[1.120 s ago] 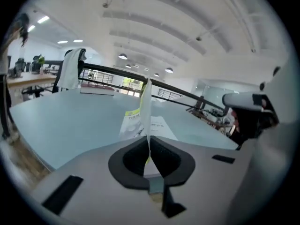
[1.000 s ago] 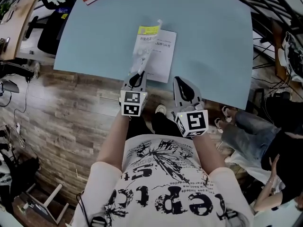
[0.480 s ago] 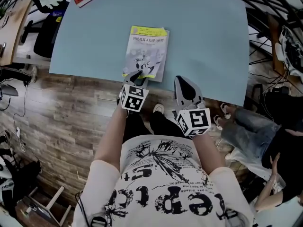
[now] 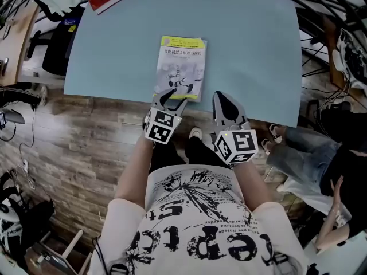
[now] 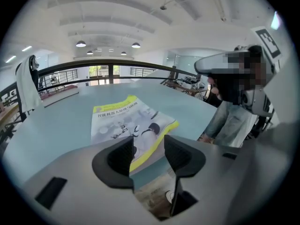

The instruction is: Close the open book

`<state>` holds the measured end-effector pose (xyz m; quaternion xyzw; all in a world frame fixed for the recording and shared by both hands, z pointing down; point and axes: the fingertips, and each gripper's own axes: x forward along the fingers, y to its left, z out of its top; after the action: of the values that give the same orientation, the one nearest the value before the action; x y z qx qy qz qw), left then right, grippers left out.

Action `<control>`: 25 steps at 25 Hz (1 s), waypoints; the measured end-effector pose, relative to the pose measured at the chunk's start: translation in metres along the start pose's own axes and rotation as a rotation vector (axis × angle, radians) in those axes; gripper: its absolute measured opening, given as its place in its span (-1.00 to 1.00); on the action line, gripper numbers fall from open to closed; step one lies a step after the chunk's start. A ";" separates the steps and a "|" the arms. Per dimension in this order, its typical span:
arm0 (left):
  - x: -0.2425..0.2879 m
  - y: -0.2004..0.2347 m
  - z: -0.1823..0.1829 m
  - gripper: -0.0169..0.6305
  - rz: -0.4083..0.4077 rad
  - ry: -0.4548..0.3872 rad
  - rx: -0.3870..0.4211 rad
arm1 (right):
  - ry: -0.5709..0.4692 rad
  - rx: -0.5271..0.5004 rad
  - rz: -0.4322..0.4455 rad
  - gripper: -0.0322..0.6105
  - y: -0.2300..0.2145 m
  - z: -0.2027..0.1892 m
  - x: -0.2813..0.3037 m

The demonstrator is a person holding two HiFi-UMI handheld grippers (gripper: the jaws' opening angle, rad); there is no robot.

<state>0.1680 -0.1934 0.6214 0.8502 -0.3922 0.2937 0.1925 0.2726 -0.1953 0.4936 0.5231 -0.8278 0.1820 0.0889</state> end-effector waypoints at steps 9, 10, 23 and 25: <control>-0.058 0.027 0.074 -0.64 0.014 -0.224 -0.048 | -0.055 -0.052 -0.027 -0.87 0.026 0.029 0.010; -0.066 0.033 0.082 -0.71 0.026 -0.257 -0.067 | -0.063 -0.061 -0.028 -0.87 0.029 0.033 0.009; -0.193 0.067 0.177 -0.88 0.069 -0.605 0.055 | -0.233 -0.226 -0.070 -0.87 0.077 0.093 -0.005; -0.211 0.063 0.187 -0.88 0.070 -0.649 0.093 | -0.258 -0.236 -0.082 -0.87 0.081 0.101 -0.011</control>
<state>0.0738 -0.2196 0.3496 0.8934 -0.4482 0.0315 0.0084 0.2085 -0.1948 0.3805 0.5611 -0.8261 0.0112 0.0502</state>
